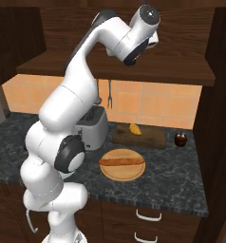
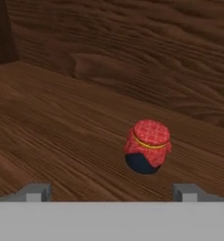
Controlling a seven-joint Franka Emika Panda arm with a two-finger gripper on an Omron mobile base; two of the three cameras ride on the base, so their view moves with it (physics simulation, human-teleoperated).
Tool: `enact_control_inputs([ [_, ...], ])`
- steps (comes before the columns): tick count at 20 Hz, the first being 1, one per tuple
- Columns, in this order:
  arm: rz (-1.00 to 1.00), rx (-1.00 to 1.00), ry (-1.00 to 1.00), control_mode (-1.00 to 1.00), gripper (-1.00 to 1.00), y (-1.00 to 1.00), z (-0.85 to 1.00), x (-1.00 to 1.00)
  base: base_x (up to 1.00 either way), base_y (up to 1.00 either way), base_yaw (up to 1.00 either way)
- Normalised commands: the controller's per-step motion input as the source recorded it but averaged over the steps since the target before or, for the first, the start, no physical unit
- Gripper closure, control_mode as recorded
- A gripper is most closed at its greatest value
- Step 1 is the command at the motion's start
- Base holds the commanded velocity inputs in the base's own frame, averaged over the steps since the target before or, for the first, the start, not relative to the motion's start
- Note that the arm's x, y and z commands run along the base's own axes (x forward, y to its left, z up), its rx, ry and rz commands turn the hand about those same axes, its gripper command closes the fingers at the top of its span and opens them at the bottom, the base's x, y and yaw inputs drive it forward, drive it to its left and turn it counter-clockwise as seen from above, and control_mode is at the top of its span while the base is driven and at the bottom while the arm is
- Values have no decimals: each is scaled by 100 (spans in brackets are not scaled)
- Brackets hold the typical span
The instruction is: From the different types of pastries on the counter, select a croissant and place it on the cutting board. Then retrieve a jar of jam from the cabinet and place it alongside the croissant on the cutting board.
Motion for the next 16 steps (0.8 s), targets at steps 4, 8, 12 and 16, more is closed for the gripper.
enact_control_inputs([
  [4, 1, 4, 0, -100, -100, 0, -19, 39, 0, 0, 0],
  [8, 1, 4, 0, -100, -100, 0, -14, 52, 0, 0, 0],
  [12, 1, 6, 0, -100, -100, 0, -12, 65, 0, 0, 0],
  [16, 4, 7, 0, -100, -100, -32, -20, 79, 0, 0, 0],
])
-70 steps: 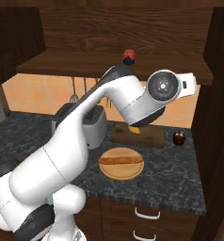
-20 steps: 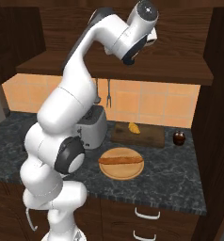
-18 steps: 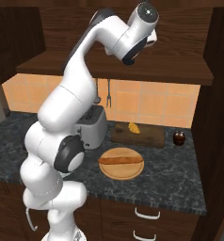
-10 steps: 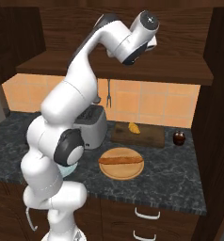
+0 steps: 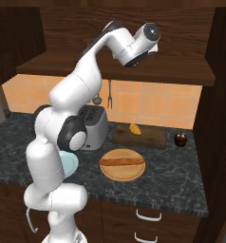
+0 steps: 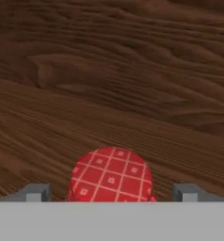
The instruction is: From the different types of pastries on the counter, select a croissant and place it on the cutting board. Then retrieve a jar of jam from the cabinet and place it alongside the croissant on the cutting board.
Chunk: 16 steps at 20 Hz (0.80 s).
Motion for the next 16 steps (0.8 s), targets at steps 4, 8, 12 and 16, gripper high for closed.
enact_control_inputs([
  [4, 1, 6, 2, -100, 100, -21, -16, 70, 0, 0, 0],
  [8, 4, 2, 7, -100, 100, 3, -1, 26, 0, 0, 0],
  [12, -1, 0, -32, -100, 100, -76, 43, -86, 0, 0, 0],
  [16, -6, 0, -48, -100, 100, -49, 33, -100, 0, 0, 0],
])
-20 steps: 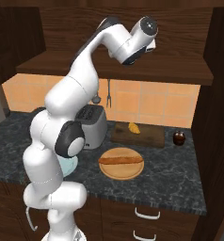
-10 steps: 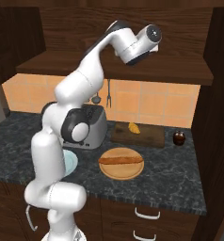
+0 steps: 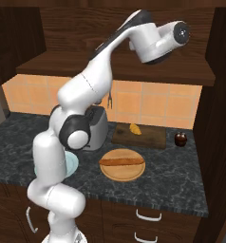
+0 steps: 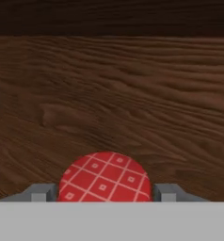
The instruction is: From the different types of pastries on the counter, select a croissant and place it on the cutting board. Then retrieve a jar of jam from the cabinet and place it alongside the croissant on the cutting board.
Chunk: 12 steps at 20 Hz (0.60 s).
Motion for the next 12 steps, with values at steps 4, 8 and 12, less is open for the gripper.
enact_control_inputs([
  [4, -10, 0, -33, -100, 100, -3, 28, -100, 0, 0, 0],
  [8, -12, 0, -15, -100, 100, 0, 11, -100, 0, 0, 0],
  [12, -11, -5, 4, -100, 100, 14, -4, -100, 0, 0, 0],
])
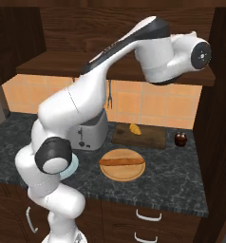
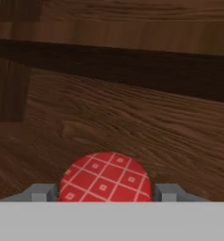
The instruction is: From the different types of pastries on the counter, select a croissant and place it on the cutting board. Then retrieve a jar of jam from the cabinet and place it alongside the croissant on the cutting board.
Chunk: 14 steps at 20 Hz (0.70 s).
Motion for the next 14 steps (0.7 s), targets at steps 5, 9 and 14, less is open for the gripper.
enact_control_inputs([
  [5, -11, -4, 10, -100, 100, 5, -16, -100, 0, 0, 0],
  [9, -20, 0, 0, -100, 100, 5, -60, -100, 0, 0, 0],
  [14, -29, -3, 11, -100, 100, 52, -100, -100, 0, 0, 0],
])
